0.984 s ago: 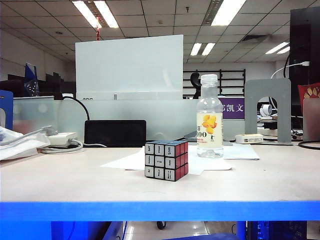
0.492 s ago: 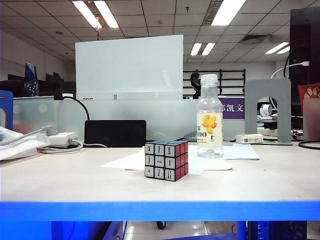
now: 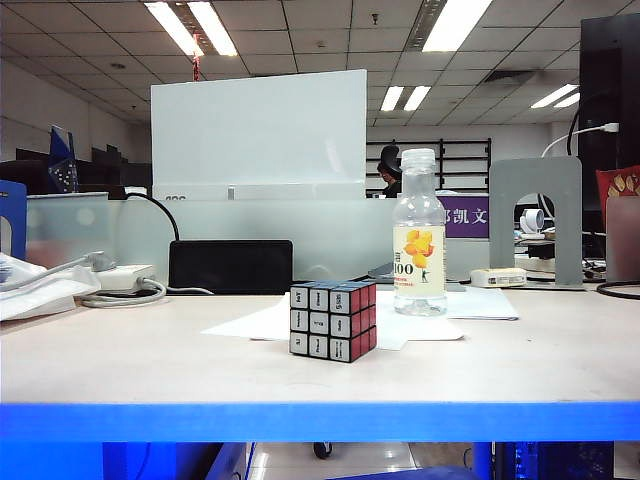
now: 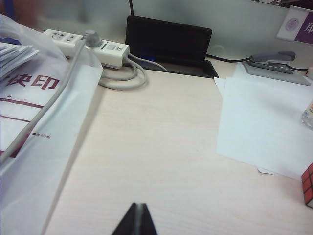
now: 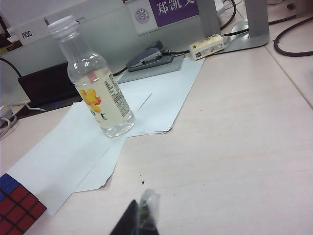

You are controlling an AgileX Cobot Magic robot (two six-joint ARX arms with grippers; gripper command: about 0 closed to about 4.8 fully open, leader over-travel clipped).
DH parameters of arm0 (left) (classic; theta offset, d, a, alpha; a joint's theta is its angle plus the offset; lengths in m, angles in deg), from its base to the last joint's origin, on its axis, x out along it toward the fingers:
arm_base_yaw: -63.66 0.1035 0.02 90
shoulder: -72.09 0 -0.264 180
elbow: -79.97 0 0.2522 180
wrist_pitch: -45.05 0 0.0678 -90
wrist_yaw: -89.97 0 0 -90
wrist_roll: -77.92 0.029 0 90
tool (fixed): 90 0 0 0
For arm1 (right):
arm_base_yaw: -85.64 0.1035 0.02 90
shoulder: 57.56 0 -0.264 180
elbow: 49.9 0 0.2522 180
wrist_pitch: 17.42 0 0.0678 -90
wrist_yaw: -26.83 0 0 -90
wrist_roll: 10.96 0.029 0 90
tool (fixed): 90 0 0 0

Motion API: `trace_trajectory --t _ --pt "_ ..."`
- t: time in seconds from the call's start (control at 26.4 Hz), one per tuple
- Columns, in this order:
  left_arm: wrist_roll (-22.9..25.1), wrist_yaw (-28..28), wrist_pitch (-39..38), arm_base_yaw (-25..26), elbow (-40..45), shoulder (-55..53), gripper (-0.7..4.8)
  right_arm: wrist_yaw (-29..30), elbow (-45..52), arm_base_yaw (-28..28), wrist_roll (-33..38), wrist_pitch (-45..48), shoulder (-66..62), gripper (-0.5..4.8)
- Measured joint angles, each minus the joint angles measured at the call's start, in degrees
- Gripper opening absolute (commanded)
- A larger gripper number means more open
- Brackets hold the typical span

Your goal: Rotate the Rubik's Cube so that the bottom side is facing up.

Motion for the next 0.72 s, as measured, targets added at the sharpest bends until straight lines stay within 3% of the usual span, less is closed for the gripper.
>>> trace_trajectory --t 0.42,0.72 --pt "0.0 0.0 0.0 0.0 0.0 0.0 -0.05 0.0 0.0 0.0 -0.1 0.0 0.0 -0.01" --pt "0.0 0.0 -2.1 0.3 0.0 7.3 -0.05 0.0 0.0 0.0 -0.1 0.0 0.0 -0.01"
